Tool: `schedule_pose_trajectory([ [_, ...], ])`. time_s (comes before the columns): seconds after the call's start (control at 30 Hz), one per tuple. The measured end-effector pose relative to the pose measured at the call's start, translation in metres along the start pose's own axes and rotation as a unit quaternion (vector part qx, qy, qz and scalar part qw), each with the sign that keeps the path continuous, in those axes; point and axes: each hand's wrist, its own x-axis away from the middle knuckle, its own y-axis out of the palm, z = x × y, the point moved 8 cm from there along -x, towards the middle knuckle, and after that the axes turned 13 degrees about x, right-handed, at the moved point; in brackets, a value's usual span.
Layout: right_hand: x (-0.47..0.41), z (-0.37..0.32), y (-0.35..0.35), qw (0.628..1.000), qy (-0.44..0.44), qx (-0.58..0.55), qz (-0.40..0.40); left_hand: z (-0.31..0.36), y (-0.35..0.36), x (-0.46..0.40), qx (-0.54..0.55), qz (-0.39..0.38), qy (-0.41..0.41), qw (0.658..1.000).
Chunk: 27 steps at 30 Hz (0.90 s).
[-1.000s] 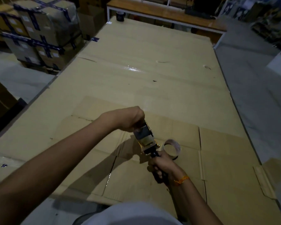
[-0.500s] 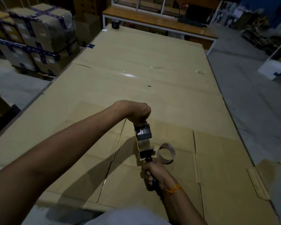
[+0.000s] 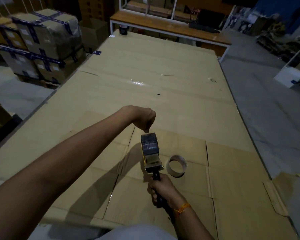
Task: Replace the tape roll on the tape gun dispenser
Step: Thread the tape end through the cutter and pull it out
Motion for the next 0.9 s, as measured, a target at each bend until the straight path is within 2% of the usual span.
schedule_pose_trajectory([
  [0.13, 0.001, -0.009, -0.006, 0.999, -0.028, 0.027, 0.024, -0.003, 0.010, -0.003, 0.010, -0.012, 0.000, 1.000],
  [0.3, 0.006, -0.030, -0.018, 0.980, -0.102, 0.138, 0.104, -0.003, 0.011, -0.009, 0.019, -0.014, -0.002, 1.000],
  [0.4, 0.014, -0.034, -0.021, 0.974, -0.141, 0.112, 0.136, -0.005, 0.011, -0.013, 0.020, -0.026, 0.000, 0.999],
  [0.5, 0.019, -0.035, -0.019, 0.976, -0.166, 0.051, 0.134, -0.002, 0.015, -0.015, 0.028, -0.046, 0.006, 0.999],
  [0.63, 0.020, -0.036, -0.019, 0.971, -0.192, 0.058, 0.126, 0.004, 0.015, -0.019, 0.034, -0.074, 0.011, 0.997],
  [0.77, 0.018, -0.033, -0.017, 0.968, -0.217, 0.019, 0.123, -0.002, 0.007, -0.022, 0.096, -0.093, -0.011, 0.991],
  [0.9, 0.012, -0.028, -0.018, 0.968, -0.169, 0.085, 0.168, -0.006, 0.006, -0.027, 0.142, -0.095, -0.015, 0.985],
])
